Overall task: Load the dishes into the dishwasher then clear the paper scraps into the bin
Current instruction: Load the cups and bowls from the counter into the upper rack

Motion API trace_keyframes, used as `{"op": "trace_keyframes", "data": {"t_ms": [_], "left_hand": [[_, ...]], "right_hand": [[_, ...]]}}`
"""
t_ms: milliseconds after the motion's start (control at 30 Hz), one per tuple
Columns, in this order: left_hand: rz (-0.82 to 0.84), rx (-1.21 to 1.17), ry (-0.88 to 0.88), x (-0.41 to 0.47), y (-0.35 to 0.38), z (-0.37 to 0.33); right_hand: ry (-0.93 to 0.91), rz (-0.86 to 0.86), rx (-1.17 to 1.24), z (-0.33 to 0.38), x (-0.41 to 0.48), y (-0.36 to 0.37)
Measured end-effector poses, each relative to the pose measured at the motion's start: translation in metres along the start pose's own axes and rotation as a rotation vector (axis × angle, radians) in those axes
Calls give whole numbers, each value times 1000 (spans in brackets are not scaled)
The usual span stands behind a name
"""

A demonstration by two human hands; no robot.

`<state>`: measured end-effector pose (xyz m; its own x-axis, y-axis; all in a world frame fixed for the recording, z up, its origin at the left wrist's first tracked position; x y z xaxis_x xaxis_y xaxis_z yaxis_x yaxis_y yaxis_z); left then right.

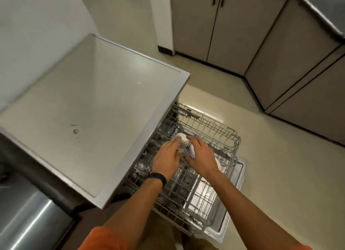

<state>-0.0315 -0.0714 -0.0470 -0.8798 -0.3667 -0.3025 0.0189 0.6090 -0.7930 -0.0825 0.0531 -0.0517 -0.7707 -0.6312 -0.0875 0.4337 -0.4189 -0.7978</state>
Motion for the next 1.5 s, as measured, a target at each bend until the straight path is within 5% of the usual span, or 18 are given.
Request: {"op": "trace_keyframes", "data": {"t_ms": [400, 833, 1167, 1500], "left_hand": [[-452, -86, -75, -86, -174, 72], [-667, -109, -320, -171, -313, 273], [-779, -177, -442, -209, -366, 384], [-759, -197, -467, -201, -371, 420]], "right_hand": [[-395, -79, 70, 187, 23, -30], [-615, 97, 101, 412, 63, 102], [-471, 320, 190, 515, 91, 212], [-316, 264, 195, 519, 113, 244]]}}
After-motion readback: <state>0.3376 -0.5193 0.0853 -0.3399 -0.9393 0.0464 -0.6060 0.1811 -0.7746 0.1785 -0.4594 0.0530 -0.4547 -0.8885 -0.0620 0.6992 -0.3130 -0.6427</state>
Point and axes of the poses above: each hand's wrist, its own x-axis towards the middle knuckle, its own y-axis out of the palm, z = x × y, the point moved 9 cm from there along x, towards the middle knuckle, and after that the axes turned 13 degrees about -y, right-handed, at the moved point
